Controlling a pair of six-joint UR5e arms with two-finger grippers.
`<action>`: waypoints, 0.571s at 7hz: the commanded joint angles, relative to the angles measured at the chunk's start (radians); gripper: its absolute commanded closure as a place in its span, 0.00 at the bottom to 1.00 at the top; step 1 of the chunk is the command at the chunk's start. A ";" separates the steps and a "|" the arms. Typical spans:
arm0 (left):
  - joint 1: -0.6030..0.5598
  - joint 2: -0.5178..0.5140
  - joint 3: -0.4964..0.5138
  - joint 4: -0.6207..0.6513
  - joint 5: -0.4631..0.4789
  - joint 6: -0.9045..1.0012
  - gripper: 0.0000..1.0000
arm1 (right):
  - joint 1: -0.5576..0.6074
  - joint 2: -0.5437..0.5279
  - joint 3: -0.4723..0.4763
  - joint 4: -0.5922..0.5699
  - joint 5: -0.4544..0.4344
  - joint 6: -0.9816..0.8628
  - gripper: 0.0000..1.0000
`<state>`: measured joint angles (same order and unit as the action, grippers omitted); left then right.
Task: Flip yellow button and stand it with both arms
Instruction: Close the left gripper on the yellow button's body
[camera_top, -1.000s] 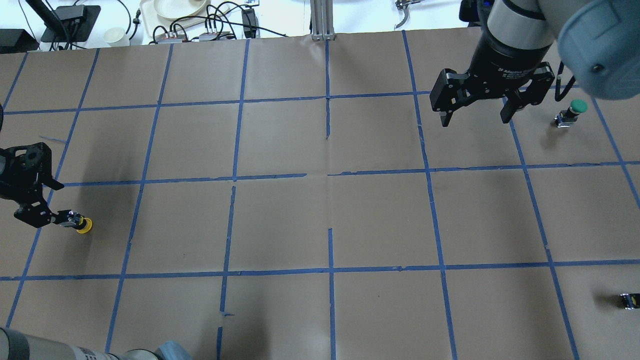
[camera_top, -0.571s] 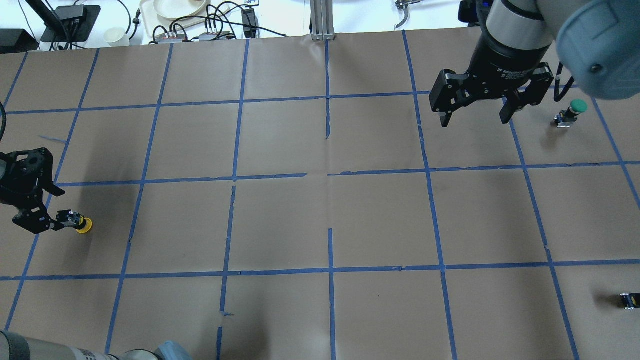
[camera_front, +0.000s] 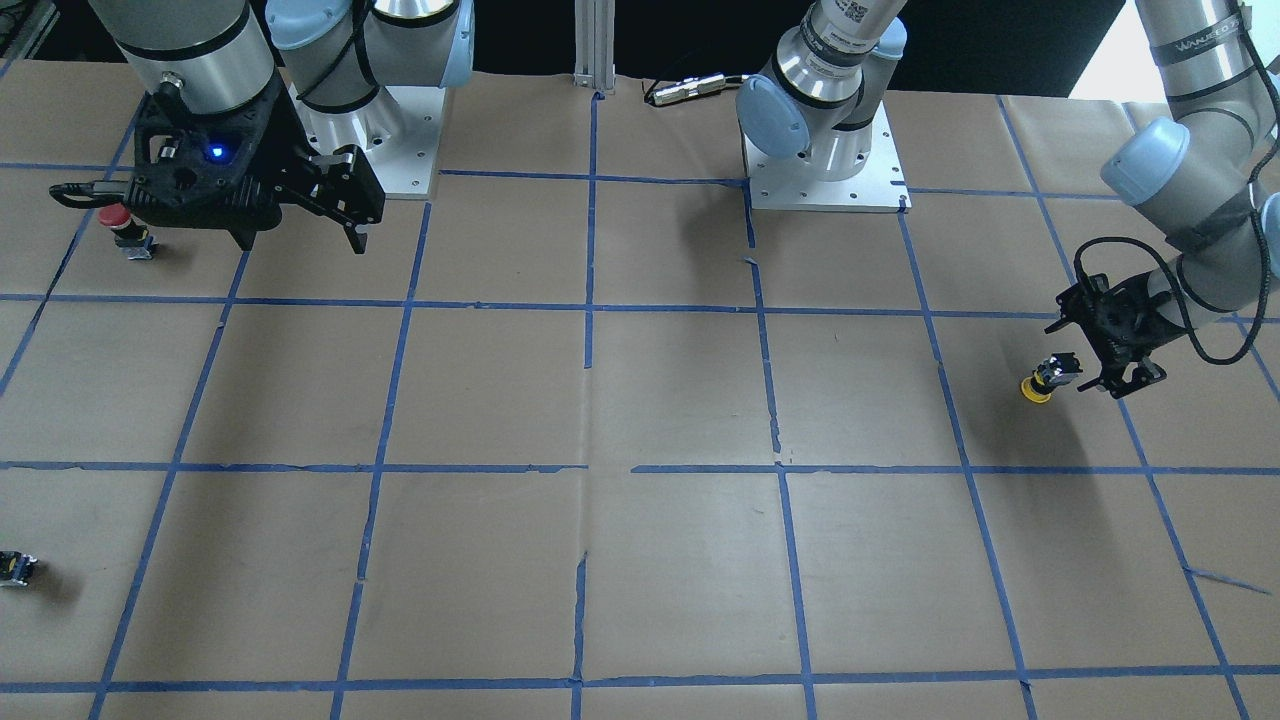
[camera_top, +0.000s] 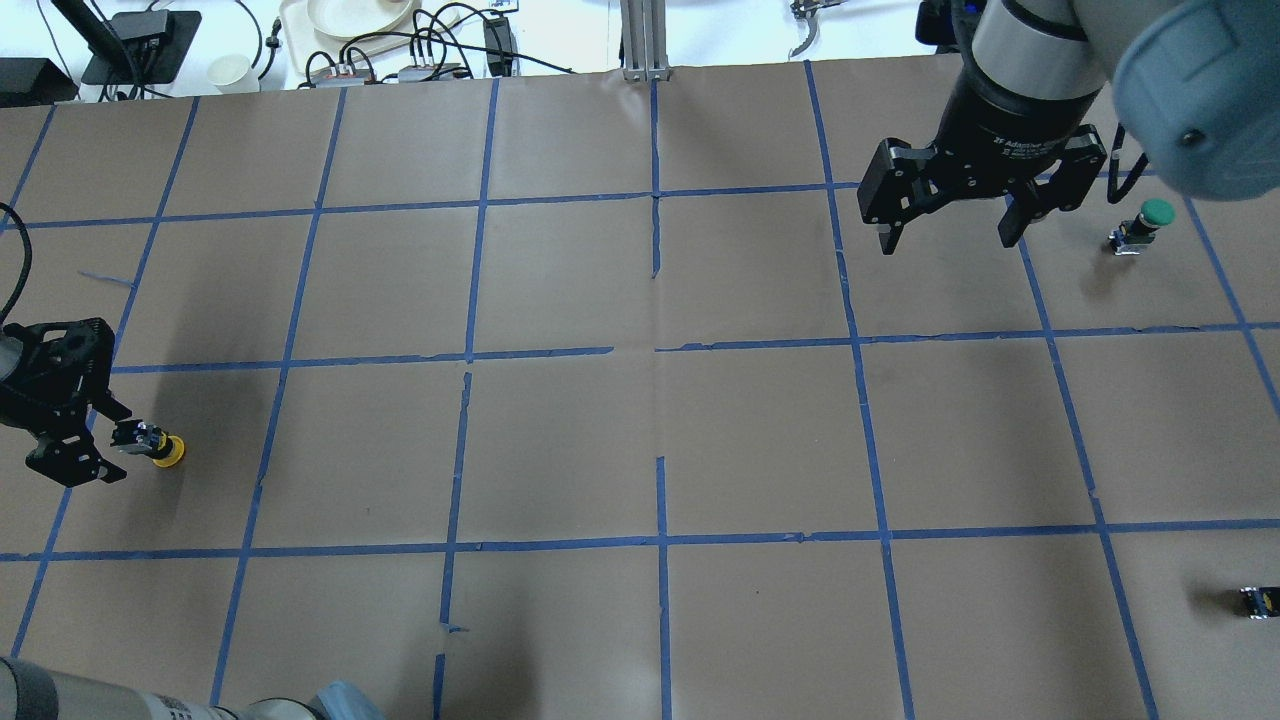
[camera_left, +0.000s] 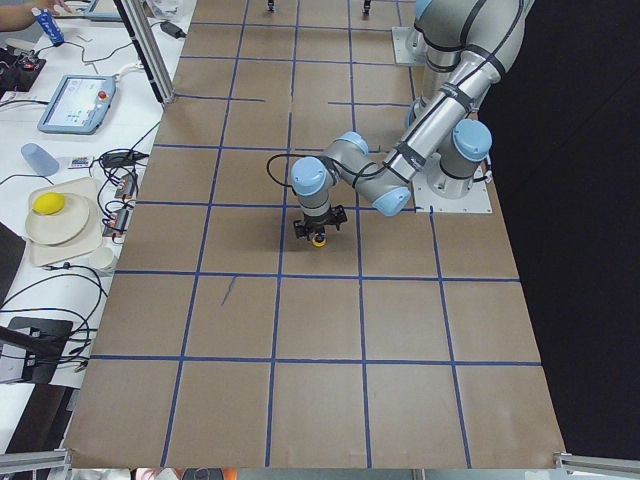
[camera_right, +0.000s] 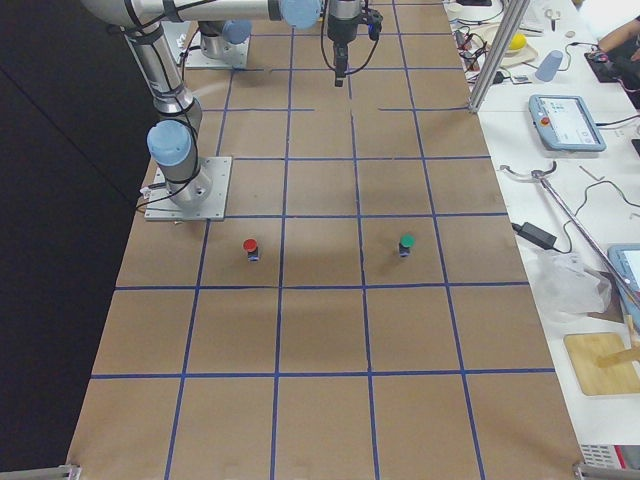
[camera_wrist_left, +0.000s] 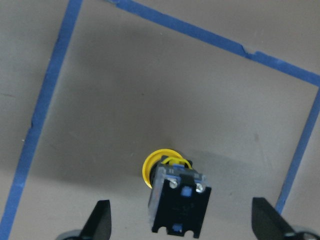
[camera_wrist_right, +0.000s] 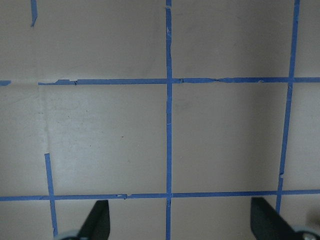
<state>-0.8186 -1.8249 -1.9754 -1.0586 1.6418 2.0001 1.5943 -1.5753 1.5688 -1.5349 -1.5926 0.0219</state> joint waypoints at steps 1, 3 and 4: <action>-0.001 -0.016 0.004 0.009 -0.003 0.073 0.46 | 0.001 -0.005 0.000 0.004 -0.001 0.000 0.00; -0.004 -0.016 0.010 0.009 -0.014 0.080 0.63 | 0.001 0.000 0.000 0.002 -0.001 0.000 0.00; -0.013 0.004 0.021 0.005 -0.037 0.078 0.83 | 0.001 0.003 0.002 0.002 -0.001 -0.002 0.00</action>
<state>-0.8236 -1.8358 -1.9642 -1.0503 1.6250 2.0763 1.5952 -1.5752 1.5697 -1.5319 -1.5942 0.0211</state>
